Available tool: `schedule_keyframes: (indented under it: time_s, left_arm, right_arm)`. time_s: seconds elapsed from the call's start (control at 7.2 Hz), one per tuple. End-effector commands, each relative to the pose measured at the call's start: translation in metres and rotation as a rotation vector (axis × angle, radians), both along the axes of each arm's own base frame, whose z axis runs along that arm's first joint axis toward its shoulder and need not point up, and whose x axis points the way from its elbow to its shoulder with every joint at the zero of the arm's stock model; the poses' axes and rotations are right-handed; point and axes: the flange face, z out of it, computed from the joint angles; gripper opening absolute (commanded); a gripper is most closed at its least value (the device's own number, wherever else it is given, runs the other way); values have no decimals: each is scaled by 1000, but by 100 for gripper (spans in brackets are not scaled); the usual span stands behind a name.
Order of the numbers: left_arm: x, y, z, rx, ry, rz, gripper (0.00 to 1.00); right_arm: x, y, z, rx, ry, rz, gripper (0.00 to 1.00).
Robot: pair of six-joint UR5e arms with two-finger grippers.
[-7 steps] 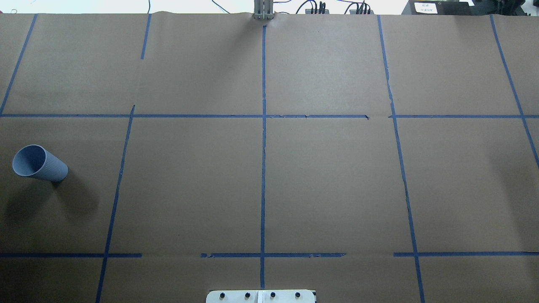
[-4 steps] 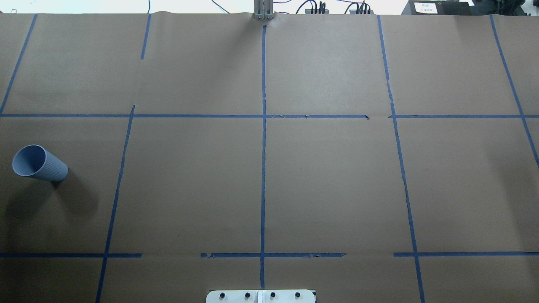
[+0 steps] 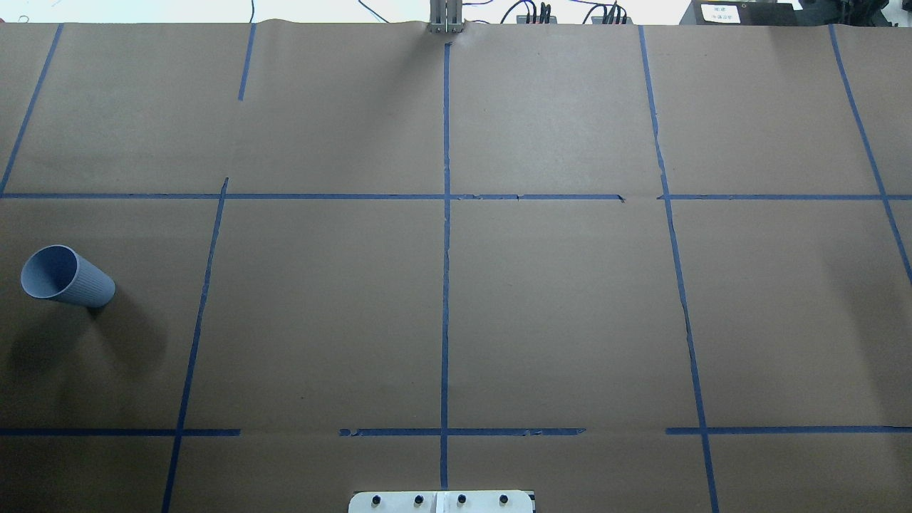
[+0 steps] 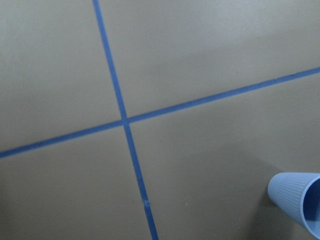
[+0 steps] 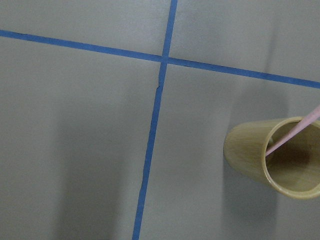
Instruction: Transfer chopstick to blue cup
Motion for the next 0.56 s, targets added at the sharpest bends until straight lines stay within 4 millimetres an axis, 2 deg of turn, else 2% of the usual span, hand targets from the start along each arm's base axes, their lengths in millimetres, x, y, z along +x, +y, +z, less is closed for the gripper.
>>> schedule_keyframes:
  time_s: [0.0,0.14,0.28,0.42]
  left_arm:
    - [82,8,-28,-102,50,-36,100]
    - [106,19,-22,-123,26,-58,100]
    - [132,39,-11,-143,15,-85,100]
    - [148,56,-1,-150,13,-105,100]
  right_arm:
    - [-4,-1,-1,5,-14,-7,100]
    - [-4,0,0,0,-14,-9,100]
    - [-4,-1,1,1,-14,-10,100]
    - [-5,0,1,1,-20,-9,100]
